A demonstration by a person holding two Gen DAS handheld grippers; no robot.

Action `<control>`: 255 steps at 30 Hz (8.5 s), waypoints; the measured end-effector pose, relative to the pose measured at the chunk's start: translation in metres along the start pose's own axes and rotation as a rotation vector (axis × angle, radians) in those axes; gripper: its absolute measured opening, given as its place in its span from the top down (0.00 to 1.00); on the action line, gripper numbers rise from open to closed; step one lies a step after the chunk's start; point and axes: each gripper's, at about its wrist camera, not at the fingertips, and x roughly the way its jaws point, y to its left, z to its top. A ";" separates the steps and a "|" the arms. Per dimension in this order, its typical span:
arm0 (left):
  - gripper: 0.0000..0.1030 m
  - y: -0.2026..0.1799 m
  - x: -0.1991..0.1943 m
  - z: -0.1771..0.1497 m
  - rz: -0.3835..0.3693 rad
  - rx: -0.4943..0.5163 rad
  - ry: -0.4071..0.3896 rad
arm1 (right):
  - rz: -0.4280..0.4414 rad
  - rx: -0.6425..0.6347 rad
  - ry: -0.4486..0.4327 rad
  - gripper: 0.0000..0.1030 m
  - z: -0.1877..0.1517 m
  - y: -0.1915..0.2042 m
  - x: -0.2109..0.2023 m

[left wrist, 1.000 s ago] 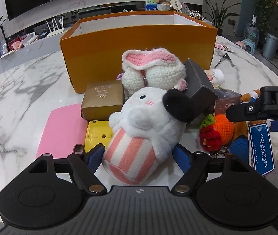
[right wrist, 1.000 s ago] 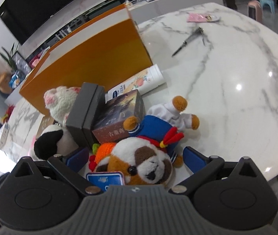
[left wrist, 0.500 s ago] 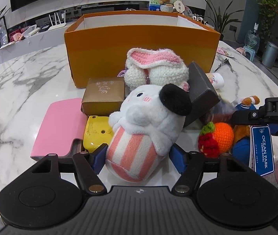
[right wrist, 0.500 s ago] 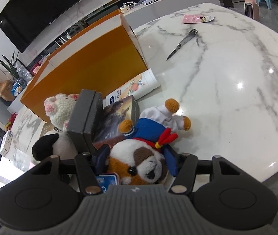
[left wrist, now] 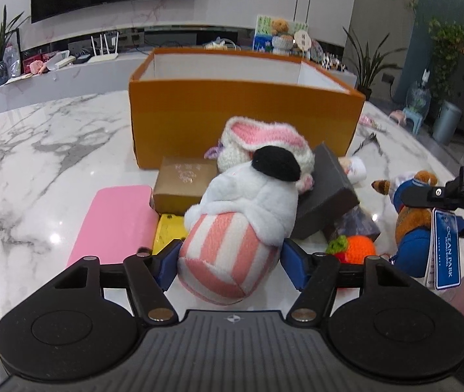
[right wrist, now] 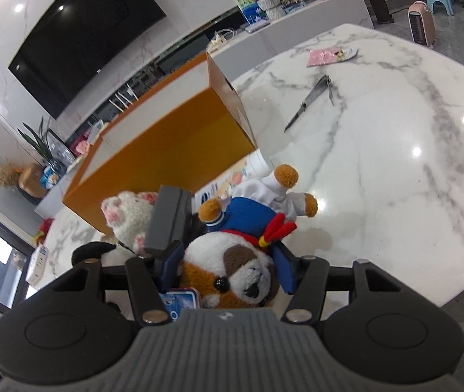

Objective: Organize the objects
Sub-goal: 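Lift both plushes and carry them over the orange box, then lower both plushes into the orange box and open both grippers, then move the left gripper back to the pink notebook while the right returns to the pile, then grasp the pink notebook with the left gripper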

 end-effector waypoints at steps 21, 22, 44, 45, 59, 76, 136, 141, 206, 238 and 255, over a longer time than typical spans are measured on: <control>0.33 0.006 -0.045 0.013 -0.051 -0.045 -0.131 | 0.072 -0.066 -0.077 0.41 0.004 0.022 -0.020; 0.33 0.006 -0.051 0.020 -0.049 -0.046 -0.160 | 0.092 -0.081 -0.102 0.41 0.008 0.029 -0.025; 0.32 0.056 0.092 0.186 -0.021 -0.247 -0.068 | 0.100 -0.217 -0.080 0.41 0.157 0.129 0.135; 0.32 0.059 0.100 0.185 -0.006 -0.246 -0.039 | 0.085 -0.239 -0.063 0.41 0.158 0.131 0.143; 0.32 0.035 0.137 0.192 0.127 -0.096 0.149 | -0.157 -0.349 0.260 0.41 0.137 0.125 0.222; 0.31 0.023 0.148 0.191 0.113 -0.084 0.239 | -0.300 -0.385 0.330 0.39 0.140 0.123 0.227; 0.29 0.027 0.110 0.197 0.166 -0.103 0.181 | -0.322 -0.438 0.171 0.04 0.146 0.147 0.186; 0.29 0.026 0.107 0.197 0.160 -0.097 0.187 | -0.330 -0.452 0.166 0.04 0.146 0.148 0.184; 0.29 0.103 0.044 0.081 0.011 -0.104 0.453 | -0.083 -0.381 0.240 0.01 0.116 0.096 0.075; 0.05 0.090 0.086 0.060 0.121 -0.008 0.458 | -0.088 -0.425 0.290 0.01 0.107 0.096 0.078; 0.06 0.091 0.088 0.063 0.135 -0.023 0.472 | -0.071 -0.336 0.415 0.01 0.096 0.063 0.087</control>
